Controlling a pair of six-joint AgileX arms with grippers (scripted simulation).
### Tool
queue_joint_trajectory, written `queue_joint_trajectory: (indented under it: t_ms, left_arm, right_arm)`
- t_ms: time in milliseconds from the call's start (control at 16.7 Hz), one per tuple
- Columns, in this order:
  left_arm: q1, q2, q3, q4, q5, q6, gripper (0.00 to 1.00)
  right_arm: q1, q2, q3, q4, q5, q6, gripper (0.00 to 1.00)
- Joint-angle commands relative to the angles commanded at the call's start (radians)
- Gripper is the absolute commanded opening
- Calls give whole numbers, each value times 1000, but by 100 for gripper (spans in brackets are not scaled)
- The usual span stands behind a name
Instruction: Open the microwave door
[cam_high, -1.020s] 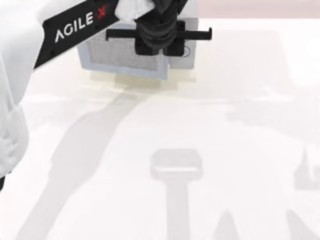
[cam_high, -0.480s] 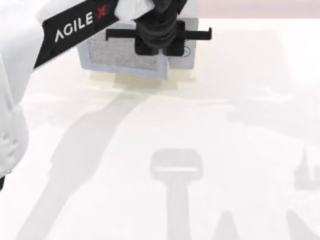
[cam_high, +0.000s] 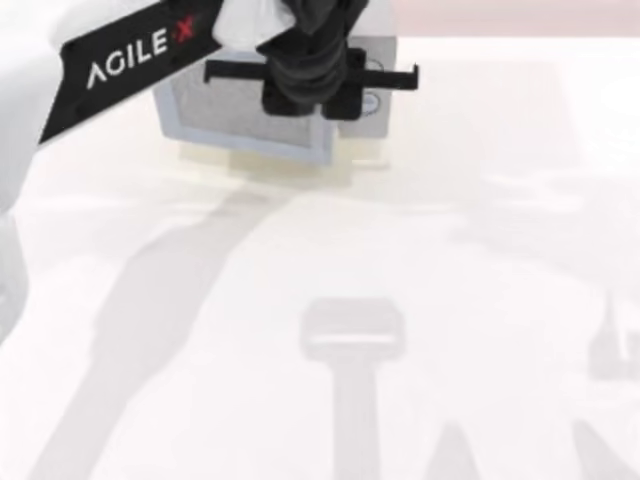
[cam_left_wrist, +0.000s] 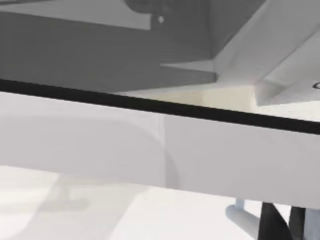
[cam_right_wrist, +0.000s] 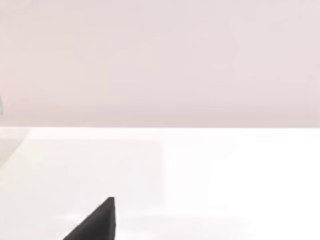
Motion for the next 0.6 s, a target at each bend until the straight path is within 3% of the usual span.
queue_joint_trajectory:
  t_ms: [600]
  left_arm:
    - [7, -46, -75, 37, 26, 45, 0]
  right_arm:
    - [0, 0, 0, 0, 0, 0, 100]
